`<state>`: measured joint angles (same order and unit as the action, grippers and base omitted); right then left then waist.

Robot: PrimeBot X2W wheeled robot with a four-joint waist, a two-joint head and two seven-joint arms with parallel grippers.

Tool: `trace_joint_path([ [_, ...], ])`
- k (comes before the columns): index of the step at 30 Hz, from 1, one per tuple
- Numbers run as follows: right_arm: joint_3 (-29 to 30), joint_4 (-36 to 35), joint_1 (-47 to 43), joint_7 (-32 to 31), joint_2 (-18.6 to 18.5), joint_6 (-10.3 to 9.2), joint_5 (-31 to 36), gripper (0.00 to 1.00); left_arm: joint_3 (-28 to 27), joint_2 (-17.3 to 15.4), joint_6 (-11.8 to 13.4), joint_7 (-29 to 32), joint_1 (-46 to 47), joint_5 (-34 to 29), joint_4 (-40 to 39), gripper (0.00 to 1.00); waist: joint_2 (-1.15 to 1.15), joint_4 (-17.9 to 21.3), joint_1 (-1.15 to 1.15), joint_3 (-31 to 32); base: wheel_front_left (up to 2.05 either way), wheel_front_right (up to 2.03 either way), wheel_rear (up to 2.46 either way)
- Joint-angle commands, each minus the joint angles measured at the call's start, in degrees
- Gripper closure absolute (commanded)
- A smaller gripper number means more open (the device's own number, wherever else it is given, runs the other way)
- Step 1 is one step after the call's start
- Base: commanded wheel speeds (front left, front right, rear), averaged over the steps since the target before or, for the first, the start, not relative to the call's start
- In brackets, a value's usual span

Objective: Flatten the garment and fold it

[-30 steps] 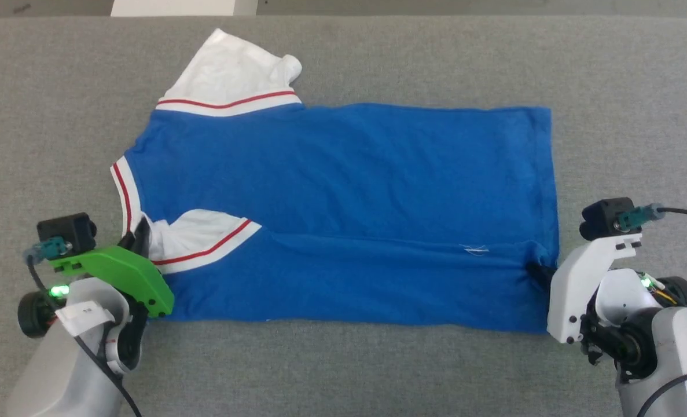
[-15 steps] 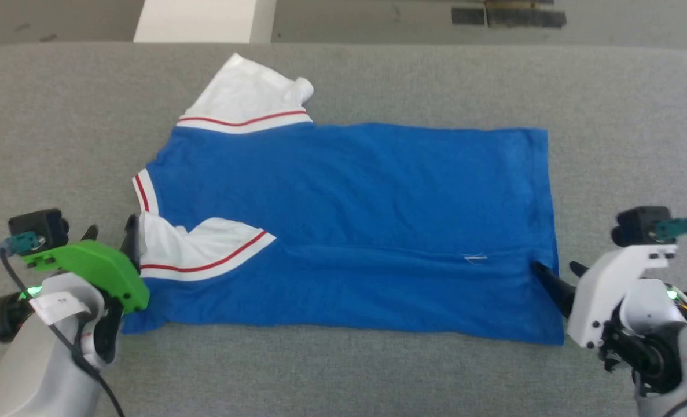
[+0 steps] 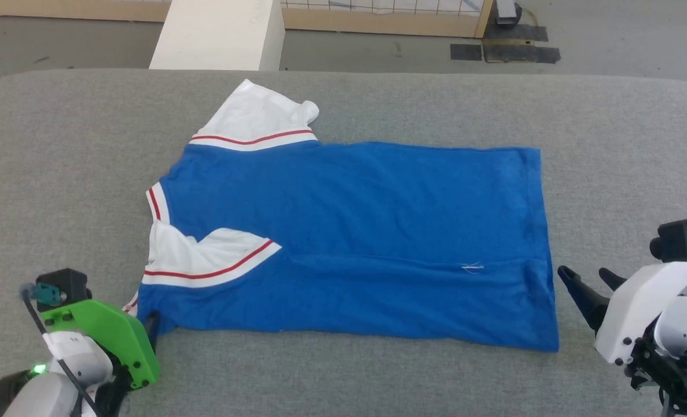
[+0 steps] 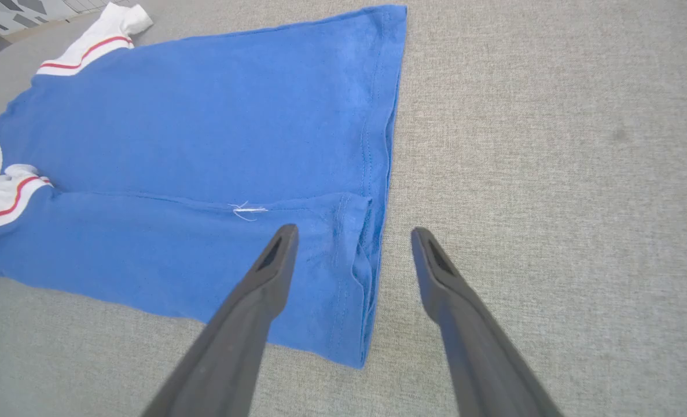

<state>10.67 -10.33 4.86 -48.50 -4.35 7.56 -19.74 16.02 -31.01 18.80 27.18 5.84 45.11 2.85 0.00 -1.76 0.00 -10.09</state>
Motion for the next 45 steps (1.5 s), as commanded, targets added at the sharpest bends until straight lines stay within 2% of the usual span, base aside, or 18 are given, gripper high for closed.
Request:
trace_joint_path([
  [1,0.18,-0.77,-0.71,-0.34,0.38,-0.08,0.20,0.00,0.09,-0.07,0.44,-0.10,-0.48,0.29,-0.40,0.00,0.00,0.22,0.00,-0.27,0.00,0.00,0.00],
  [6,-0.08,-1.69,-1.03,-0.80,0.82,-0.08,0.31,0.00,0.13,0.89,0.49,-1.25,0.40,0.22,2.48,0.00,0.00,1.08,0.00,-1.17,0.00,0.00,0.00],
  [11,-0.34,-1.94,-1.14,-0.97,1.09,-0.08,0.15,0.00,1.42,2.32,-1.04,-0.33,1.22,1.34,6.37,0.00,0.00,1.99,0.00,-1.89,0.00,0.00,0.00],
  [12,-0.36,-2.04,-1.24,-0.97,1.12,-0.08,0.25,0.00,1.41,2.49,-1.25,-0.59,1.33,1.43,6.86,0.38,0.00,2.11,0.00,-1.91,0.00,0.00,0.00],
  [13,-0.40,-2.18,-1.43,-1.06,1.14,-0.08,0.53,0.00,1.50,2.62,-1.62,-0.69,1.32,1.60,7.42,0.97,0.00,2.21,0.00,-1.99,0.00,0.00,0.00],
  [14,-0.54,-2.27,-1.57,-1.11,1.08,-0.08,0.87,0.00,1.51,2.73,-1.99,-0.87,1.33,1.79,7.71,1.00,0.00,2.25,0.00,-2.06,0.00,0.00,0.00],
  [17,-2.13,-2.87,-2.25,-1.26,-0.38,-0.08,3.22,0.00,0.45,2.78,-2.64,-2.81,1.19,2.24,7.99,1.00,0.00,2.32,0.00,-2.19,0.00,0.00,0.00],
  [23,-7.84,-2.80,-3.20,-1.77,-2.22,-0.08,9.10,0.00,-3.08,2.27,-2.20,-8.06,-0.22,2.52,4.20,1.00,0.00,2.05,0.00,-2.55,0.00,0.00,0.00],
  [32,-11.64,6.19,-1.07,-1.35,-3.03,-0.08,15.76,0.00,-2.85,2.33,-0.97,-8.90,-1.62,1.78,-2.92,1.00,0.00,0.55,0.00,-4.40,0.00,0.00,0.00],
  [38,-12.00,10.81,-0.53,-1.64,-3.08,-0.08,16.33,0.00,-2.36,2.52,-0.87,-8.78,-1.95,1.79,-3.57,1.00,0.00,0.28,0.00,-5.13,0.00,0.00,0.00],
  [39,-12.04,11.21,-0.35,-1.64,-3.08,-0.08,16.12,0.56,-2.39,2.53,-0.91,-8.84,-2.02,1.86,-3.54,1.00,0.00,0.35,0.00,-5.15,0.00,0.00,0.00],
  [40,-12.37,11.48,-0.01,-1.32,-3.31,-0.08,15.75,0.90,-2.46,2.63,-1.02,-8.81,-2.13,2.15,-3.44,1.00,0.00,0.43,0.00,-5.15,0.00,0.00,0.00],
  [41,-12.82,11.70,0.19,-1.29,-3.62,-0.08,15.25,1.00,-2.55,2.76,-1.26,-8.72,-2.21,2.58,-3.37,1.00,0.00,0.51,0.00,-5.11,0.00,0.00,0.00],
  [45,-12.71,10.93,1.14,-0.75,-4.55,-0.08,12.54,1.00,-3.73,2.48,-1.54,-9.25,-2.88,3.54,-3.21,1.00,0.00,1.00,0.00,-4.03,0.00,0.00,0.00],
])
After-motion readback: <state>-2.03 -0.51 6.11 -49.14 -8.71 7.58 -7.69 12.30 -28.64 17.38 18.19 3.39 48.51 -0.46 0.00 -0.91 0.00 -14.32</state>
